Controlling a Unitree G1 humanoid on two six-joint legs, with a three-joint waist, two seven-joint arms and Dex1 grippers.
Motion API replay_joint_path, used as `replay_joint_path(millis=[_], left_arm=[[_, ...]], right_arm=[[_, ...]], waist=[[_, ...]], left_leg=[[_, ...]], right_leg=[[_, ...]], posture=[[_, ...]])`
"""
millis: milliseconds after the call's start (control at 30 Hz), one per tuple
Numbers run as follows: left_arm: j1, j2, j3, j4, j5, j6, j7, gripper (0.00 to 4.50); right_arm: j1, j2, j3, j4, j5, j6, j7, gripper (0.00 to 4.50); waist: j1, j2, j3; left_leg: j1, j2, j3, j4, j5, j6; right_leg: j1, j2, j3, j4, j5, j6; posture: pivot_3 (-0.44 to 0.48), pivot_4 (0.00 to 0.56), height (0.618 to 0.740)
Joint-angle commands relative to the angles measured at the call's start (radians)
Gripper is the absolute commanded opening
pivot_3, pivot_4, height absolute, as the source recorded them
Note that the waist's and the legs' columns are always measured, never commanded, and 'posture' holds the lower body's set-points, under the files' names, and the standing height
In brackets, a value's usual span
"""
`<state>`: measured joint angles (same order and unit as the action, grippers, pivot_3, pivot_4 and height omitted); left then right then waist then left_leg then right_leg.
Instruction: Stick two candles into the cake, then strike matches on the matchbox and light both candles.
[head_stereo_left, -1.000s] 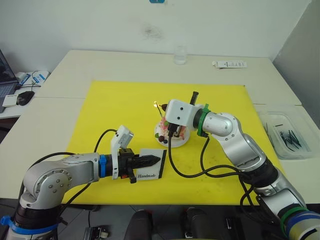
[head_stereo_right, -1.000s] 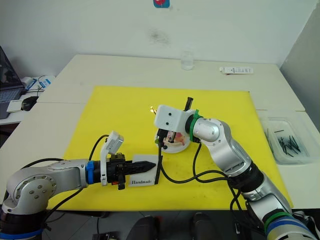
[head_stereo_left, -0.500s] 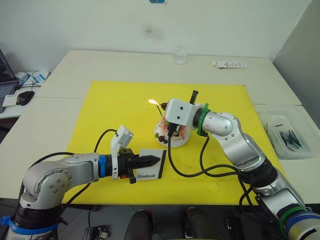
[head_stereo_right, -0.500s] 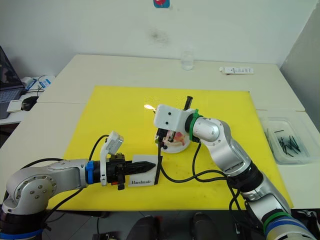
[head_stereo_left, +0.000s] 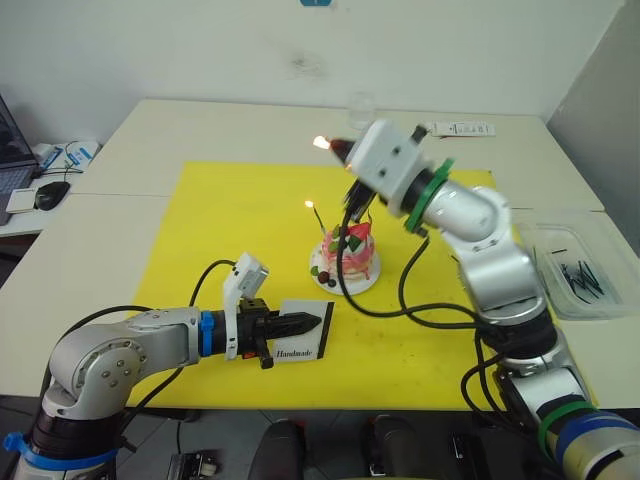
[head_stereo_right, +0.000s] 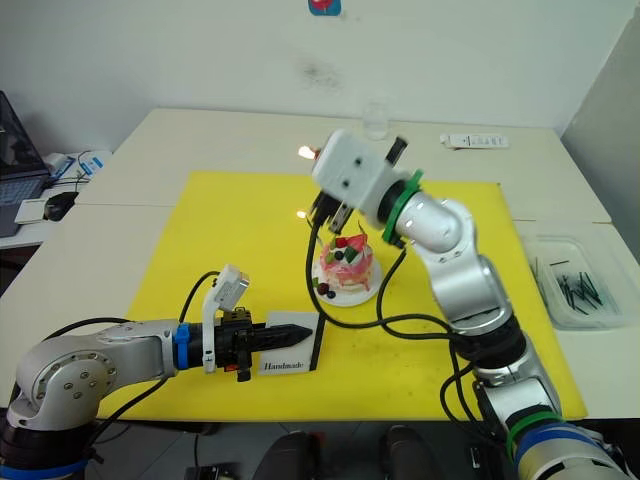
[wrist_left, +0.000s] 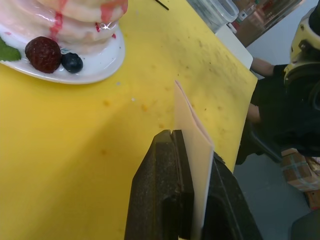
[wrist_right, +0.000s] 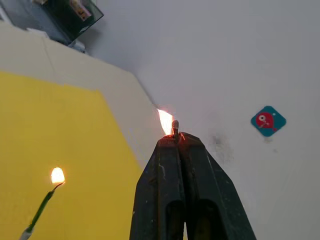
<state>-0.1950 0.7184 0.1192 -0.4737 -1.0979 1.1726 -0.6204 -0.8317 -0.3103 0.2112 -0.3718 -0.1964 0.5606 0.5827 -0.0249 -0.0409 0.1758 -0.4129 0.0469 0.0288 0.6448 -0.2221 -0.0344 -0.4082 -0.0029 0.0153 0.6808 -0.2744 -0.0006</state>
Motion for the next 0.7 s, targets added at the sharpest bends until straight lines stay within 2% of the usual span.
replay_joint_path(millis=[33,167,333,467,700], left_arm=[[-0.01,-0.006,0.0,-0.007,-0.027,-0.007,-0.02,0.0],[-0.028,-0.029,-0.004,-0.008,-0.058,0.003,-0.011,0.0],[-0.04,-0.067,-0.026,-0.022,-0.087,0.006,0.017,0.0],[-0.047,-0.088,-0.049,-0.022,-0.096,0.003,0.032,0.0],[-0.051,-0.112,-0.069,-0.019,-0.099,-0.003,0.052,0.0]], right_arm=[[0.02,-0.089,-0.113,-0.077,0.038,0.088,0.031,0.03],[0.114,-0.247,-0.233,-0.091,0.061,0.143,0.066,0.03],[0.321,-0.418,-0.454,-0.009,0.105,0.105,0.082,0.03],[0.468,-0.453,-0.605,0.061,0.158,0.082,0.074,0.03],[0.597,-0.425,-0.697,0.223,0.163,0.093,-0.054,0.03]], waist=[[0.002,0.0,0.0],[0.009,0.0,0.0],[0.016,0.0,0.0],[0.012,0.0,0.0],[0.0,0.001,0.0]], left_leg=[[0.0,0.0,0.0,0.0,0.0,0.0],[-0.001,-0.002,0.001,0.0,0.0,0.0],[-0.002,-0.002,0.001,0.0,0.0,0.0],[-0.001,-0.001,0.001,0.0,0.0,0.0],[0.0,-0.001,0.001,0.0,0.0,0.0]], right_leg=[[0.0,0.0,0.0,0.0,0.0,0.0],[0.0,-0.001,0.0,-0.001,0.0,0.0],[0.0,-0.001,0.0,-0.001,0.0,0.0],[-0.001,0.001,0.001,-0.001,-0.001,0.002],[0.0,0.002,0.002,0.001,-0.003,0.005]], posture=[[0.0,0.15,0.74],[0.0,0.15,0.74],[0.0,0.15,0.74],[0.0,0.15,0.74],[0.0,0.15,0.74]])
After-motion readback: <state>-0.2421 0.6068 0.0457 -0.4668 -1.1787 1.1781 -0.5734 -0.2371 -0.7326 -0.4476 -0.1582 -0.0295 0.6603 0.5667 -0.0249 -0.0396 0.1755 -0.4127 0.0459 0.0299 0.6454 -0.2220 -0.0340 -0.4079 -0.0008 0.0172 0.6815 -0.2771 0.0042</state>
